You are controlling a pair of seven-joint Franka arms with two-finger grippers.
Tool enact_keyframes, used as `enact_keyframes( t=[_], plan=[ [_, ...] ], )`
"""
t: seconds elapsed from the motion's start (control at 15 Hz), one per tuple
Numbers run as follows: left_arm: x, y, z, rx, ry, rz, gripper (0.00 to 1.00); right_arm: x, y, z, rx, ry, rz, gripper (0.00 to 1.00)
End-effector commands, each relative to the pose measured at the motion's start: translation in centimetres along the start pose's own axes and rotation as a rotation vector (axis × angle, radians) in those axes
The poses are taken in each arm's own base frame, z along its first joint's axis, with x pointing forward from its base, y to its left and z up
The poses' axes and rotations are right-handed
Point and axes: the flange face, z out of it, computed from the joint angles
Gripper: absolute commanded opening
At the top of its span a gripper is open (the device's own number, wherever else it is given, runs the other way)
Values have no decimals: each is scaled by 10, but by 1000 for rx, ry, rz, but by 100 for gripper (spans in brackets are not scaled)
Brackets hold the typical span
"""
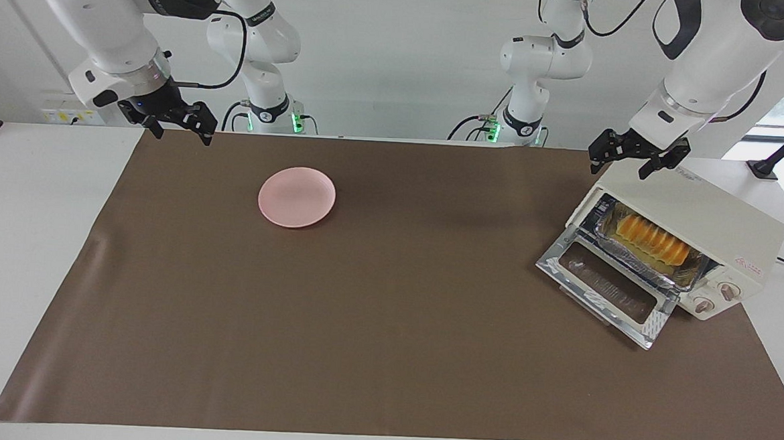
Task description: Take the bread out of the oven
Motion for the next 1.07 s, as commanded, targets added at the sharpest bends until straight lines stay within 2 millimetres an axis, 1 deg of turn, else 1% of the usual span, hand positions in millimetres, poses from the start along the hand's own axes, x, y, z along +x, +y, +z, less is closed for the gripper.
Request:
enact_keyframes(
  t=[0.0, 0.27, 0.4, 0.67, 0.87, 0.93, 1.0],
  plan=[
    [-5, 0, -5, 18, 16, -21, 100, -7, 2, 0, -8, 0, -12, 100],
    [-6, 1, -6, 20, 14, -11, 100, -7, 2, 0, -8, 0, -12, 100],
    [-6, -2, -8, 18, 23, -17, 100, -7, 2, 0, -8, 0, -12, 100],
    [-10, -4, -6, 17, 14, -31, 100, -7, 2, 0, -8, 0, -12, 100],
    [-2, -8, -4, 11, 44, -157, 100, -7, 2, 0, -8, 0, -12, 100],
    [2, -9, -1, 11, 38, -172, 100, -7, 2, 0, -8, 0, -12, 100],
    [13, -10, 11, 14, 14, -182, 100, -7, 2, 0, -8, 0, -12, 100]
  ],
)
